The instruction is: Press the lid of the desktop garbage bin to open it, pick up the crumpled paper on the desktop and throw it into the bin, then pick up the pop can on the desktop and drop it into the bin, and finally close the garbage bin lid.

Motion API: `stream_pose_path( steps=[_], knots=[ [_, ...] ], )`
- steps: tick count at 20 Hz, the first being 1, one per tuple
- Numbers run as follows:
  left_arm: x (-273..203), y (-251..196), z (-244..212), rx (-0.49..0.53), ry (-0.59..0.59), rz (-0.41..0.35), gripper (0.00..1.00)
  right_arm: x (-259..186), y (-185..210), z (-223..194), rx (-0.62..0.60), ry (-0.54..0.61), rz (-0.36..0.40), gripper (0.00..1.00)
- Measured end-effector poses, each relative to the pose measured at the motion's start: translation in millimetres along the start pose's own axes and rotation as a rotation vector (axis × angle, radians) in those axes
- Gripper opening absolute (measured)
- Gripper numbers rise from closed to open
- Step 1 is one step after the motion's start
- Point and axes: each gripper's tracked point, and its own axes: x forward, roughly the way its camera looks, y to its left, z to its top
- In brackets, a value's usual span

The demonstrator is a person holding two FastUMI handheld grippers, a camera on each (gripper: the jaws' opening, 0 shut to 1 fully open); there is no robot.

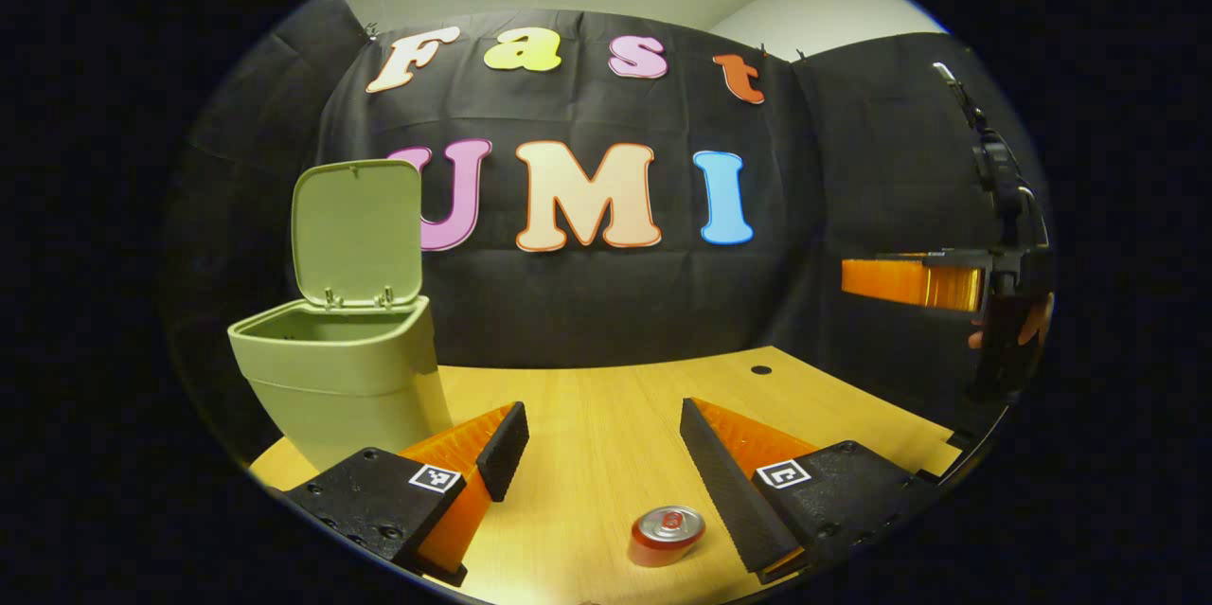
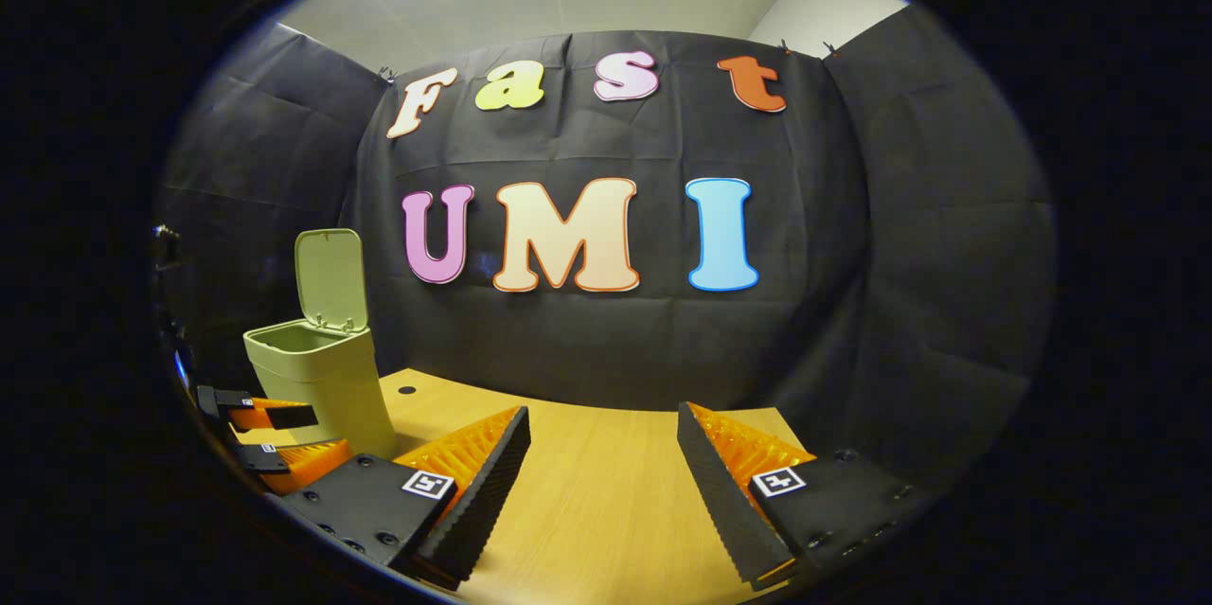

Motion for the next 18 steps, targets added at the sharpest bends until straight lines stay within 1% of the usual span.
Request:
stream_pose_path(
  steps=[2,3,4,9,10,11,16,17,18],
  knots=[
    [2.1,-14.4,-20.8,-0.002,0.037,-0.010,0.97,-8.4,-15.5,-4.4,-0.009,0.010,-0.012,0.98],
    [3.7,-20.0,-31.3,-0.006,0.057,-0.011,0.99,-12.2,-22.0,-6.0,-0.014,0.015,-0.016,0.98],
    [5.3,-23.6,-43.8,-0.011,0.082,-0.008,0.97,-15.7,-28.0,-8.2,-0.017,0.020,-0.020,0.98],
    [7.1,-36.9,-99.9,-0.037,0.189,0.014,0.97,-31.2,-54.9,-19.8,-0.046,0.051,-0.037,0.98],
    [7.5,-37.7,-108.5,-0.042,0.206,0.019,0.97,-33.9,-57.4,-21.8,-0.045,0.056,-0.037,1.00],
    [8.3,-37.9,-116.9,-0.047,0.222,0.025,0.98,-36.9,-59.8,-24.3,-0.043,0.062,-0.038,0.98],
    [9.6,-39.8,-151.3,-0.066,0.288,0.045,0.98,-47.4,-54.0,-35.2,-0.063,0.095,-0.015,0.98],
    [11.1,-39.5,-154.5,-0.064,0.298,0.051,0.97,-49.7,-50.7,-35.6,-0.072,0.096,-0.008,0.98],
    [11.0,-38.9,-154.3,-0.065,0.302,0.056,0.94,-51.4,-48.0,-37.0,-0.078,0.096,-0.003,0.98]
  ],
)
